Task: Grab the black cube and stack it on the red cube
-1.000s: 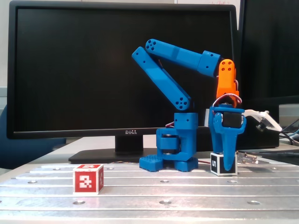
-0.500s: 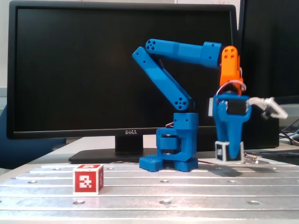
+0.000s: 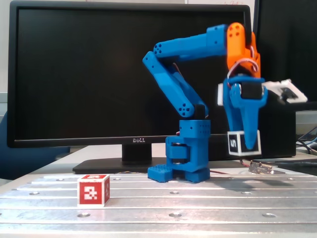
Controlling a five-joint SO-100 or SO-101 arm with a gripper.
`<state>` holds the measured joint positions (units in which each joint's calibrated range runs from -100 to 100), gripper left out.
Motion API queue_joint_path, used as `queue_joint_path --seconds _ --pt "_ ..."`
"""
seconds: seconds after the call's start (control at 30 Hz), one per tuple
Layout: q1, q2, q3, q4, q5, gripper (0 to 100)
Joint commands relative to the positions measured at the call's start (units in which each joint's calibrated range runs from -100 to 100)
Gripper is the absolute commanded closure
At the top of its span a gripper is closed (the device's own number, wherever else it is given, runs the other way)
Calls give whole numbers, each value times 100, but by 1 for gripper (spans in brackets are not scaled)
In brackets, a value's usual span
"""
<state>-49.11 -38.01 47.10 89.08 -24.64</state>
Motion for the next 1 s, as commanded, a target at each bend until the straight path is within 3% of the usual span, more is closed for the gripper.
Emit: queue_joint_path --seconds 0.0,0.3,0.63,0.97 --pt "515 0 -635 476 297 82" --pt "1578 92 -716 74 723 82" --pt "2161 1479 -1802 134 1159 82" --pt "3534 2114 -2263 142 2185 82"
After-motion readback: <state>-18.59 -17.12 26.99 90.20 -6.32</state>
